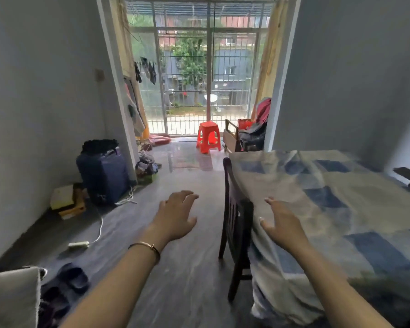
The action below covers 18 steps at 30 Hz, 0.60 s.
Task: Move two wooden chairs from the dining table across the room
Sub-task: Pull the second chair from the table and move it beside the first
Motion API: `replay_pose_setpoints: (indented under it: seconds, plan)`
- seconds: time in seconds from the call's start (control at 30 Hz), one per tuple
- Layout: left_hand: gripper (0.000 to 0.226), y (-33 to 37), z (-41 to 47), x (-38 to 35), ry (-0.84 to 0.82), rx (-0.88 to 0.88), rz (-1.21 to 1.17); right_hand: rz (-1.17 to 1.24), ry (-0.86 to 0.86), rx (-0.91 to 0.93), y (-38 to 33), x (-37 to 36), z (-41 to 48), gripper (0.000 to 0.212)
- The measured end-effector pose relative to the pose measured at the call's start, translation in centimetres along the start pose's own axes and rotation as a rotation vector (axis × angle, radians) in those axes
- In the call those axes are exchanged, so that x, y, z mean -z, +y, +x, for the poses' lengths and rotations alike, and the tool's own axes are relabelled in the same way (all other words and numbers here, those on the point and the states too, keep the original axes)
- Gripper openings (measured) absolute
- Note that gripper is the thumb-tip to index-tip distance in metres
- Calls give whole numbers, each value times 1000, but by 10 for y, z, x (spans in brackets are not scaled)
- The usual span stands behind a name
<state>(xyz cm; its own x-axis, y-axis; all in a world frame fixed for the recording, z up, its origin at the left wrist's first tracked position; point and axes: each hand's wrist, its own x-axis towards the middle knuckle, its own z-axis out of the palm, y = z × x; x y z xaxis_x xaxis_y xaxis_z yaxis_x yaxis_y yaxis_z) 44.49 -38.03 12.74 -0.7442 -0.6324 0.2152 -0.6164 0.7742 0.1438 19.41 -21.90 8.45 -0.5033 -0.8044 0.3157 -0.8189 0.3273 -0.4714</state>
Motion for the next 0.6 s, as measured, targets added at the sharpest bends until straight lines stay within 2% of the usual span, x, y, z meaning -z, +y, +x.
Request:
replay_pose_setpoints:
  seconds: [0.23, 0.37, 0.6]
  plan:
    - [56, -56, 195, -18, -41, -327, 5, -74, 71, -188, -17, -63, 124, 58]
    - [53, -72, 293, -59, -71, -469, -28, -103, 70, -316, -1, -105, 188, 59]
    - [56, -94, 423, -146, -260, -635, -11, -265, -157, -517, 50, -186, 258, 67]
